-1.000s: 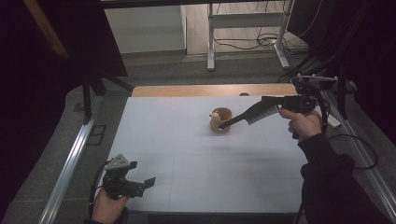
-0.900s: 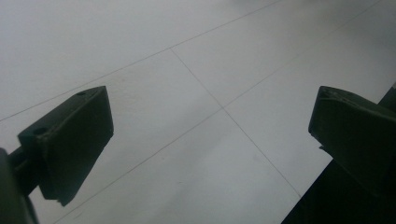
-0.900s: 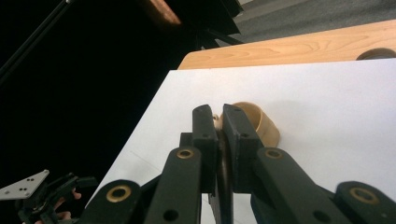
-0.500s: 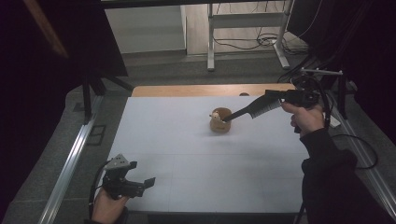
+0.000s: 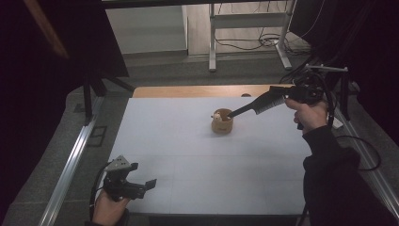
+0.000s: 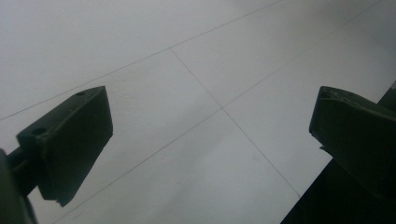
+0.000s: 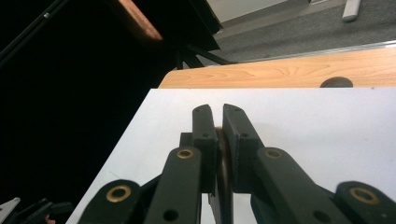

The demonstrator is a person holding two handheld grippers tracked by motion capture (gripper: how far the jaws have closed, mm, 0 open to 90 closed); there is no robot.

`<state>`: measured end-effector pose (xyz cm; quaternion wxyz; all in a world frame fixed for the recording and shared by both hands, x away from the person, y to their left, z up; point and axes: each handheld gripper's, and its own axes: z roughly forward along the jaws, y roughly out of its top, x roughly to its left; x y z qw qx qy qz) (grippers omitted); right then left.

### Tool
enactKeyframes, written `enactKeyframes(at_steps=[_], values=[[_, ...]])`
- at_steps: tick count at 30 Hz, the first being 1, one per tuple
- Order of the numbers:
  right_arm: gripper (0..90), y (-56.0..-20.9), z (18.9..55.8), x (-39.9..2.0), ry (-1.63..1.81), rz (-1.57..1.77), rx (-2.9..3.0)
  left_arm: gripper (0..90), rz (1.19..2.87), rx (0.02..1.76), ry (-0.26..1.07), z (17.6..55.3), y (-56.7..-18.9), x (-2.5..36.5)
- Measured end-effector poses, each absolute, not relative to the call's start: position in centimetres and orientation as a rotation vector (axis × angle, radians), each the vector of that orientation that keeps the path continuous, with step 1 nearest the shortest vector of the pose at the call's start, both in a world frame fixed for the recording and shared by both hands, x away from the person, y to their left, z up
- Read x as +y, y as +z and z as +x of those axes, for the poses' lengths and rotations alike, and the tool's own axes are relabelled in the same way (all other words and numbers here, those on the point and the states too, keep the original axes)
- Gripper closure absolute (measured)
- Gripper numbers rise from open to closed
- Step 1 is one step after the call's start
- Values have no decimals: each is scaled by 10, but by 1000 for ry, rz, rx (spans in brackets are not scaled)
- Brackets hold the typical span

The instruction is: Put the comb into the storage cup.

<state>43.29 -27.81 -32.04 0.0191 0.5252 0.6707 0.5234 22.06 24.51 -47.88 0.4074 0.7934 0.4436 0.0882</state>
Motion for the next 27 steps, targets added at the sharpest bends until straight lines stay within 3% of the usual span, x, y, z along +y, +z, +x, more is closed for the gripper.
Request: enactKeyframes(at_steps=[27], values=[[841, -334, 455, -264, 1576, 1657, 2064, 1, 2002, 1115, 216, 221, -479, 245]])
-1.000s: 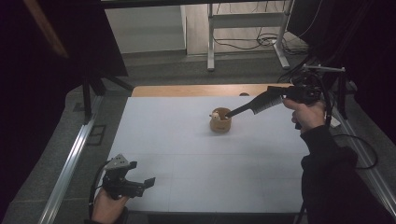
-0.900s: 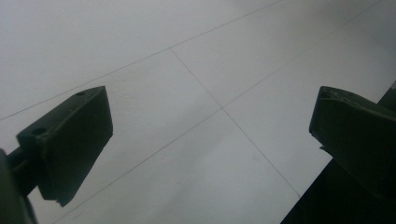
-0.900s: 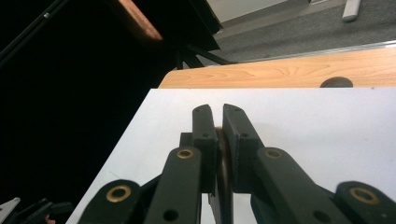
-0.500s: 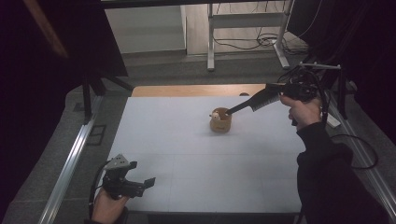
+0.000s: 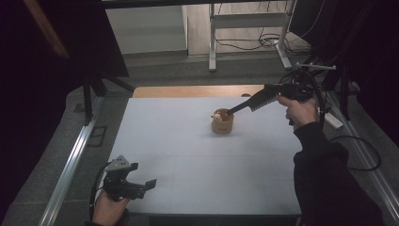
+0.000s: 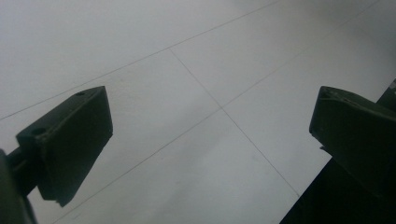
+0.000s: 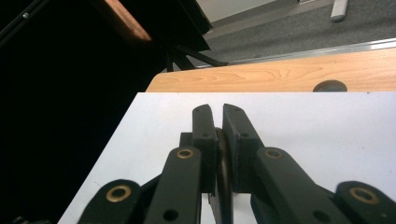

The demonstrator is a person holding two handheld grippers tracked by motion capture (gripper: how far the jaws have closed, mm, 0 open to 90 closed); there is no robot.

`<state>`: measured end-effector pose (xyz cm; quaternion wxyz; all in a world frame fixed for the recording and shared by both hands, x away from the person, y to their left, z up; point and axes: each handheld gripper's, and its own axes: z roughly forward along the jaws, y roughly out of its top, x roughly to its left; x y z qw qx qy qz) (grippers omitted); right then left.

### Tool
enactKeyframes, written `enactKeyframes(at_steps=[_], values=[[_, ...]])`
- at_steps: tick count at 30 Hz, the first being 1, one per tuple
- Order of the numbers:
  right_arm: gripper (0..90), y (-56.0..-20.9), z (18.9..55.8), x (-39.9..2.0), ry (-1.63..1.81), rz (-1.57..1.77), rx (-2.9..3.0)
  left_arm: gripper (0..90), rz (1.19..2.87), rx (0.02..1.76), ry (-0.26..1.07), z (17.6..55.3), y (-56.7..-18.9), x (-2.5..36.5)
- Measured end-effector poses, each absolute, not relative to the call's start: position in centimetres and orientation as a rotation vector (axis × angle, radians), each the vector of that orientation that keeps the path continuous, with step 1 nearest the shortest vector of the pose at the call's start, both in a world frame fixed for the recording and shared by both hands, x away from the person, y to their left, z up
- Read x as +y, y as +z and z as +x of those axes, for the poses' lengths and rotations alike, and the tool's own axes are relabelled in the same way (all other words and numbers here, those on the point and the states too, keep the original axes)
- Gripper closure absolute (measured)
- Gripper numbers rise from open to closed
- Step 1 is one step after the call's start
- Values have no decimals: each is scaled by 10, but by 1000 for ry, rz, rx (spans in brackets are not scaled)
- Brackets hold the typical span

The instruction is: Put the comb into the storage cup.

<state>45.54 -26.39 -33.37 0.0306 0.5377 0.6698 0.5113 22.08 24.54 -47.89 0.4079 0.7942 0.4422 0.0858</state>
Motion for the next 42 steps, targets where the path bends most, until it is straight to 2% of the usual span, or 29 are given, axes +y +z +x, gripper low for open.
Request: enactKeyframes(at_steps=[42], values=[[840, -362, 477, -230, 1501, 1672, 2123, 0, 2000, 1116, 200, 222, -480, 246]])
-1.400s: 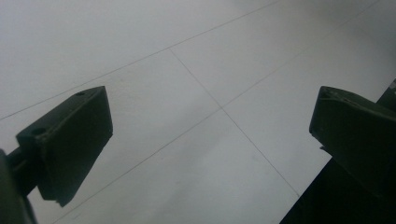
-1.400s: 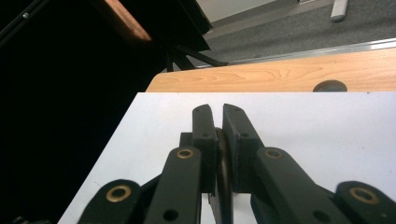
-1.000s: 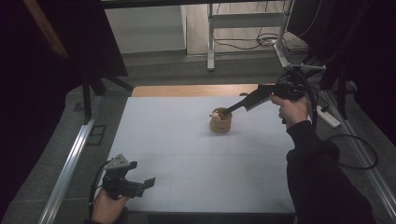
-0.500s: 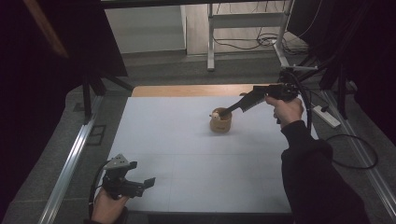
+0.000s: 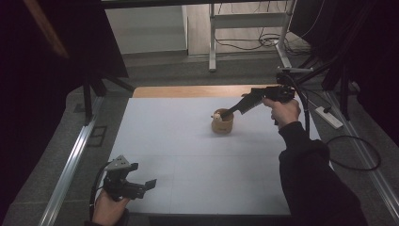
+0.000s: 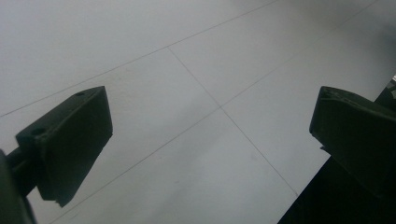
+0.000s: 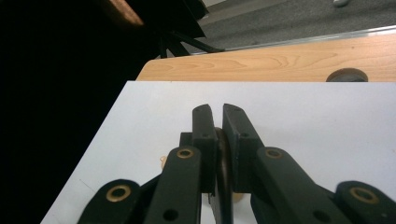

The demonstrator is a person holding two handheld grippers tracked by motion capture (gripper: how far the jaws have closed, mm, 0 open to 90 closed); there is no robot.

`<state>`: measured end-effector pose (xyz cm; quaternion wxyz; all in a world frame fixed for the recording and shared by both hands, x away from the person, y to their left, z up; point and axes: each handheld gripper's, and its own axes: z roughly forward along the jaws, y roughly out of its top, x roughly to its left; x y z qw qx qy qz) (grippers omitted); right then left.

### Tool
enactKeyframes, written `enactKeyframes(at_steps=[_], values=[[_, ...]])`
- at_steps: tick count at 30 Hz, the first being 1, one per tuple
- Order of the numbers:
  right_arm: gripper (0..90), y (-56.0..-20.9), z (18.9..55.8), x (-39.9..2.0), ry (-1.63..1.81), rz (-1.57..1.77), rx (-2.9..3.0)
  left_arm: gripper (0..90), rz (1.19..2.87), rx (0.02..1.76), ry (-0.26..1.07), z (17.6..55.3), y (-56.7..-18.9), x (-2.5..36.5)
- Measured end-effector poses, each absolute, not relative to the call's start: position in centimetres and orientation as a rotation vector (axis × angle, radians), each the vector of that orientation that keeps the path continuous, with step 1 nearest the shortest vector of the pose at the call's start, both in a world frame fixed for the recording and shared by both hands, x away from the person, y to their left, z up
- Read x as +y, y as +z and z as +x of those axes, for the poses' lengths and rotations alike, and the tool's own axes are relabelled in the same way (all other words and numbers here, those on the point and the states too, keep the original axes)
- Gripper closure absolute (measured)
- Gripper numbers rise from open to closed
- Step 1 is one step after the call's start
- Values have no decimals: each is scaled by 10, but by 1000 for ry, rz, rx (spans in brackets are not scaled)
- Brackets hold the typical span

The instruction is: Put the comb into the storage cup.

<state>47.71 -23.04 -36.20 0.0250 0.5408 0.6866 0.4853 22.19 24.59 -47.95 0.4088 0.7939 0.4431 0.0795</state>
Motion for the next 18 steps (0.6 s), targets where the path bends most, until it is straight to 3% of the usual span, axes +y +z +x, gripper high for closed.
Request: enactKeyframes(at_steps=[18], values=[[840, -375, 483, -222, 1493, 1692, 2143, 0, 2000, 1119, 198, 222, -480, 246]])
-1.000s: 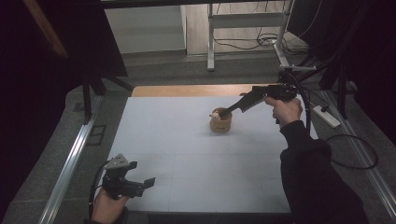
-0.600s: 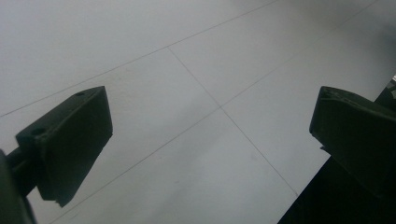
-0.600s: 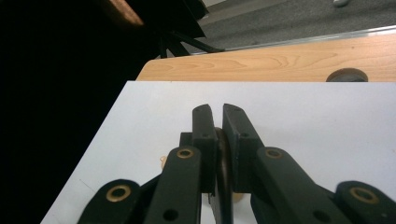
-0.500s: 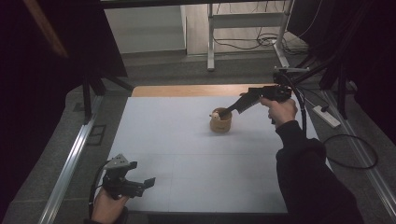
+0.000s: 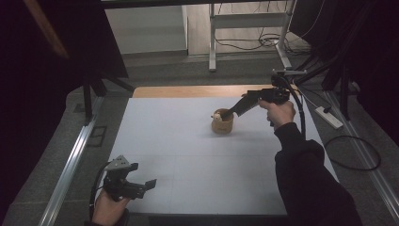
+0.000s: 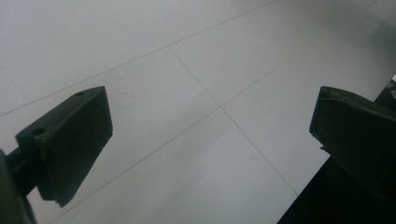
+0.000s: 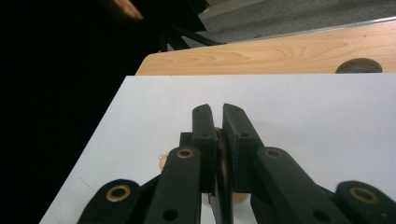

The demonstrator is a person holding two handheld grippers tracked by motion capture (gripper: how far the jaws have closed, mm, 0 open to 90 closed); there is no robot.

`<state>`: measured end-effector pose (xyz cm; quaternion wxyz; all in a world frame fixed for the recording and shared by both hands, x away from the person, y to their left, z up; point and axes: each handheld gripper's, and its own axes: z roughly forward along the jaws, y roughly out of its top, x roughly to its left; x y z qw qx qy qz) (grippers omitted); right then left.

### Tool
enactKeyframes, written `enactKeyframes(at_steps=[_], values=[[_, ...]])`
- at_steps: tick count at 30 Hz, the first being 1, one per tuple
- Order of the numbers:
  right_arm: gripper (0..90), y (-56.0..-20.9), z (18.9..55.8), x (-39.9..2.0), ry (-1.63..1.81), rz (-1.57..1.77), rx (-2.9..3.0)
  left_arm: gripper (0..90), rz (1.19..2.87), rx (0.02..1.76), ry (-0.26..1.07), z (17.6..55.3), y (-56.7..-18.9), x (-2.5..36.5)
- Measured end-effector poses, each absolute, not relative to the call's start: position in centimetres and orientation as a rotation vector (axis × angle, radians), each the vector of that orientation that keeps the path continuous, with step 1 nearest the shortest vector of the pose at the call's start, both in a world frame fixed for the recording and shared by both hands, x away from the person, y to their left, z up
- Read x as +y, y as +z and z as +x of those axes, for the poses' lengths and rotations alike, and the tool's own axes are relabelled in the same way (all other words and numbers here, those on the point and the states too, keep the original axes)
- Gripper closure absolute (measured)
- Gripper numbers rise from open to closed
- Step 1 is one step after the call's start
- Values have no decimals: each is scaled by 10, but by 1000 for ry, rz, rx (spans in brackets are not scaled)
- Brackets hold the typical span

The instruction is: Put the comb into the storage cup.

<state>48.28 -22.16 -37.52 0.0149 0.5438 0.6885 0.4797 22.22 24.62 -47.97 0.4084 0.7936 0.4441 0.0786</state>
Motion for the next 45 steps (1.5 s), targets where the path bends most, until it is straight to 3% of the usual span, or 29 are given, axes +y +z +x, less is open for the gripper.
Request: enactKeyframes(at_steps=[22, 45], values=[[840, -390, 487, -212, 1476, 1707, 2164, 0, 2001, 1112, 192, 222, -480, 246], [824, -404, 490, -230, 1492, 1762, 2133, 0, 2005, 1116, 191, 223, -480, 246]])
